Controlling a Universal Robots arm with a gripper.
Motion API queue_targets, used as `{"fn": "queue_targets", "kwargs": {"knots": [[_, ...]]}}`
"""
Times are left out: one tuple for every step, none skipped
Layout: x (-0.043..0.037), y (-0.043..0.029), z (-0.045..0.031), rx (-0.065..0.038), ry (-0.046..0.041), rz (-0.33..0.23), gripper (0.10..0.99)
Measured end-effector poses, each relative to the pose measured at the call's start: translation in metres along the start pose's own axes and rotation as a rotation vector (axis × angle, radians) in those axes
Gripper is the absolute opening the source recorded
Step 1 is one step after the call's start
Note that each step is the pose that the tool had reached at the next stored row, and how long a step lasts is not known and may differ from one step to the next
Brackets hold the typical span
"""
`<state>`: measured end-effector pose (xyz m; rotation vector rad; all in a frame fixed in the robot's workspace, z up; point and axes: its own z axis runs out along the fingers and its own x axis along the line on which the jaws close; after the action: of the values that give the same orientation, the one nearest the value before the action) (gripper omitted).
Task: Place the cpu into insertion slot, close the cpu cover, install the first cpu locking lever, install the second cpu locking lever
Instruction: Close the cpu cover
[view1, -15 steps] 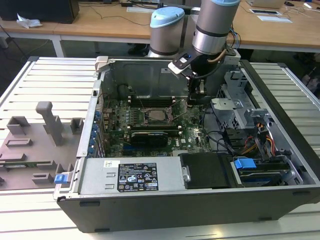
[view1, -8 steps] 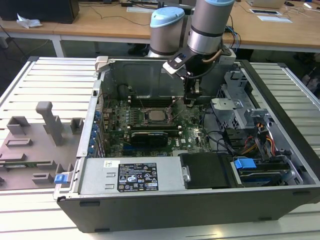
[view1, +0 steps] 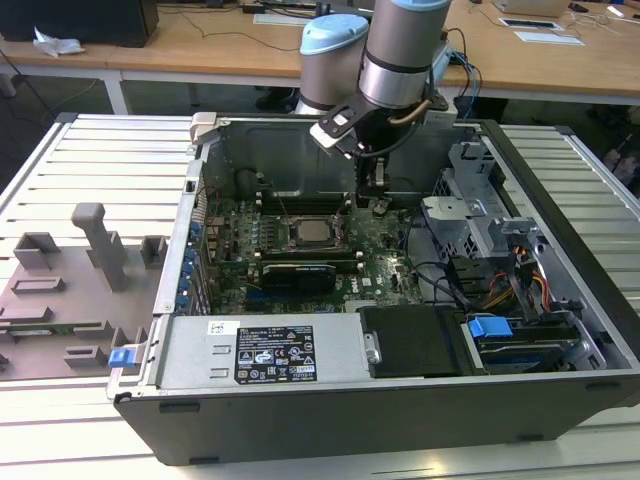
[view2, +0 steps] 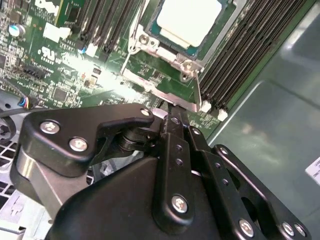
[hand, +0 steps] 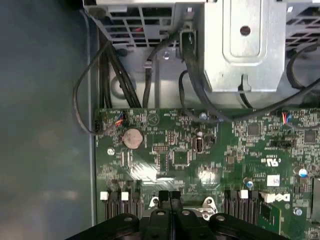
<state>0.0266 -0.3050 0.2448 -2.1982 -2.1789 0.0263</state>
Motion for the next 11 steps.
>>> {"fn": "queue_targets", "kwargs": {"knots": [[-0.0001,-0.0047,0.0002,0.0,0.0,0.0,0.106],[-0.0001,-0.0071,0.0003,0.0,0.0,0.0,0.106],[-0.0001,-0.0088,0.0004,0.0,0.0,0.0,0.106],[-0.0001,-0.0097,0.0004,0.0,0.0,0.0,0.106],[-0.0001,-0.0108,0.0005,0.0,0.0,0.0,0.106],[-0.0001,-0.012,0.0006,0.0,0.0,0.0,0.106],[-0.0002,-0.0141,0.0006,0.0,0.0,0.0,0.106],[-0.0002,-0.0154,0.0007,0.0,0.0,0.0,0.106],[-0.0002,-0.0157,0.0007,0.0,0.0,0.0,0.106],[-0.0002,-0.0161,0.0008,0.0,0.0,0.0,0.106],[-0.0002,-0.0168,0.0008,0.0,-0.0001,0.0,0.106]]}}
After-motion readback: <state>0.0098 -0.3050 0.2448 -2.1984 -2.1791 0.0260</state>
